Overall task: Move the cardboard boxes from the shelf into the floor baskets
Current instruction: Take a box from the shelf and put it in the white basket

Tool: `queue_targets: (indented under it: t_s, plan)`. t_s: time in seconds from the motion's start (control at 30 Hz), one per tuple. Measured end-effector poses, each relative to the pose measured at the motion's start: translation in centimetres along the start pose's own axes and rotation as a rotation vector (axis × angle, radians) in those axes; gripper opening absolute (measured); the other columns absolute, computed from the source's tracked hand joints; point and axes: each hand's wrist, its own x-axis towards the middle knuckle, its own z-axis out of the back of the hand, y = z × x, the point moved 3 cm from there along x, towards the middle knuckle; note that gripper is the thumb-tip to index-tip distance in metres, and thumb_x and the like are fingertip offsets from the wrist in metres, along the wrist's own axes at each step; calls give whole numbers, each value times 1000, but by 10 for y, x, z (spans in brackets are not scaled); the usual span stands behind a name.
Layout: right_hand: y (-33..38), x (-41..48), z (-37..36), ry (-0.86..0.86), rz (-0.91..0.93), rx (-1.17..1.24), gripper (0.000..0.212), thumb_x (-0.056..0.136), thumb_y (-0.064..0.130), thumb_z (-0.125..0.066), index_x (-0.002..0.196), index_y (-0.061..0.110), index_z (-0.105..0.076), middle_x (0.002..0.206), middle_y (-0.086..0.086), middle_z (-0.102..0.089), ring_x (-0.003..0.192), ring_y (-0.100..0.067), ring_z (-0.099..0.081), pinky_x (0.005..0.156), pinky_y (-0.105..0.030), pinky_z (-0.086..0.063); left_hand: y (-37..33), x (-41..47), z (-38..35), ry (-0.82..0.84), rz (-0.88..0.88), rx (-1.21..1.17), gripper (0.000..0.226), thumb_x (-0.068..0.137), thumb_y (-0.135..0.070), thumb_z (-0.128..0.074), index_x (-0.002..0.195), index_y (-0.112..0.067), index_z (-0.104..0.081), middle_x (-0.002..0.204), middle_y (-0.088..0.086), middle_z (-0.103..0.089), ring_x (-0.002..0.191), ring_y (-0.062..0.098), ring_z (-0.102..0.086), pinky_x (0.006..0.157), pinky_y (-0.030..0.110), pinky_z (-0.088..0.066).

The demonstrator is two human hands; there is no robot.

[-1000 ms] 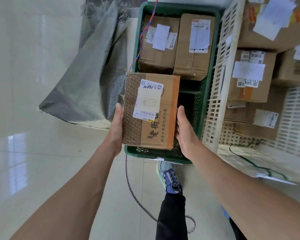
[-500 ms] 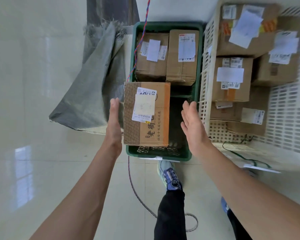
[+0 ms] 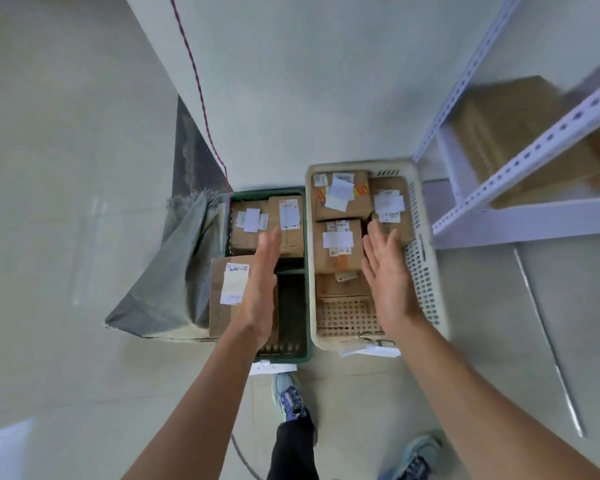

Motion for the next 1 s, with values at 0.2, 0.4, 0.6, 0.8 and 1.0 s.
queue_targets:
  t_s: [0.2, 0.4, 0.6, 0.8, 1.0]
  plan:
    - [101, -93, 101, 1, 120, 56, 79, 92, 78, -30, 161, 40, -35, 166, 23, -37, 154, 3, -32, 131, -34, -19, -68, -81, -130, 118, -145, 39, 77, 96, -83, -20, 165, -51, -35, 172, -30, -33, 161, -2, -24, 133, 49, -12]
    - [174, -174, 221, -57, 207, 45, 86, 88, 81, -31, 163, 38, -33, 158, 29, -40, 154, -1, -31, 121, -23, -30, -102, -143, -260, 241, -213, 33, 71, 96, -80, -21, 159, -52, -40, 168, -32, -37, 159, -3, -27, 134, 53, -11]
    - [219, -225, 328, -148, 295, 74, 99, 83, 85, -31, 166, 33, -27, 172, 16, -28, 156, -1, -29, 132, -35, -20, -112, -174, -369, 334, -247, 92, 72, 91, -91, -28, 153, -59, -48, 162, -38, -43, 154, -10, -32, 133, 48, -16]
    - [239, -223, 406, -225, 290, 115, 91, 91, 80, -29, 167, 31, -29, 171, 15, -32, 156, -3, -31, 132, -38, -19, -117, -167, -449, 388, -169, 88, 87, 92, -86, -29, 166, -43, -38, 157, -37, -42, 155, -3, -31, 130, 50, -18]
    - [257, -184, 478, -251, 263, 108, 91, 90, 83, -29, 166, 32, -31, 160, 22, -40, 154, -3, -32, 131, -38, -18, -115, -128, -519, 375, -110, 71, 85, 98, -84, -23, 169, -38, -30, 174, -22, -31, 159, 4, -30, 133, 54, -19]
